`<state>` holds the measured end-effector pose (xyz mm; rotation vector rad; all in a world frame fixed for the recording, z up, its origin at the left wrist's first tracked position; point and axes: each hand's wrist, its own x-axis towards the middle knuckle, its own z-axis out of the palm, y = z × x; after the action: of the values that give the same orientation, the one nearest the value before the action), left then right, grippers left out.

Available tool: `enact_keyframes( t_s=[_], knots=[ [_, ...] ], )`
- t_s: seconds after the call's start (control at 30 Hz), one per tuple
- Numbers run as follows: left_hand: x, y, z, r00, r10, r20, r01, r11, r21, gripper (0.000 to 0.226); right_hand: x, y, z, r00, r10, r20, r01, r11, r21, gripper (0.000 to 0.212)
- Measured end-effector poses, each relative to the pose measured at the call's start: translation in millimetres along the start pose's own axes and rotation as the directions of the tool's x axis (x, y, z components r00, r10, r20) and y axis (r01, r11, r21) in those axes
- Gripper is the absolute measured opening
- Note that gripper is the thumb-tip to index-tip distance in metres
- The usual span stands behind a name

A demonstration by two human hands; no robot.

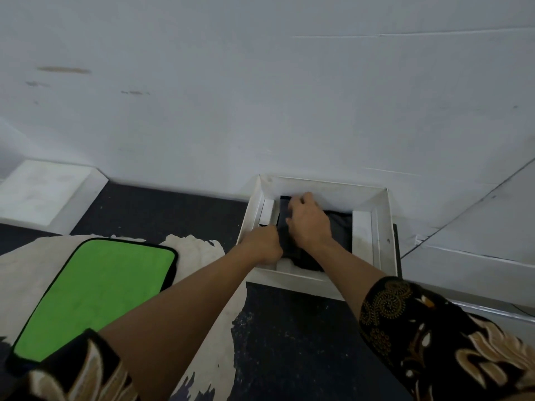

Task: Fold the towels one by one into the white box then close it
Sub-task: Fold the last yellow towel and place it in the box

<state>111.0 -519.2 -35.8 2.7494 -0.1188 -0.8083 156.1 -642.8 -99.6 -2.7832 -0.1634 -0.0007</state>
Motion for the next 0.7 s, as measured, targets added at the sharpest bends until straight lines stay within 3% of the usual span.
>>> enact_keyframes(
  t_s=[0.1, 0.27, 0.47, 0.7],
  knots=[
    [-7.5, 3.2, -4.6, 0.998, 0.047, -0.049, -0.045, 0.998, 0.037, 0.027, -1.4, -5.6, 3.6, 0.977, -0.051, 0.209, 0.071, 0.993, -0.092, 0.059],
    [-19.1, -6.1, -9.8, 0.976, 0.073, -0.205, -0.061, 0.996, 0.064, 0.049, -9.3, -9.4, -8.9, 0.959, -0.014, 0.282, 0.022, 0.999, -0.026, 0.064],
    [-38.3, -21.5, -16.5, 0.931, 0.137, -0.338, -0.029, 0.952, 0.305, 0.062, -41.5, -26.2, -41.6, 0.979, 0.077, 0.187, -0.083, 0.996, 0.028, 0.058],
    [-78.5, -57.2, -7.7, 0.876, 0.207, -0.436, -0.06, 0.943, 0.326, 0.068, -104.6, -72.5, -60.6, 0.99, 0.144, 0.014, -0.144, 0.99, -0.004, 0.066]
  ],
)
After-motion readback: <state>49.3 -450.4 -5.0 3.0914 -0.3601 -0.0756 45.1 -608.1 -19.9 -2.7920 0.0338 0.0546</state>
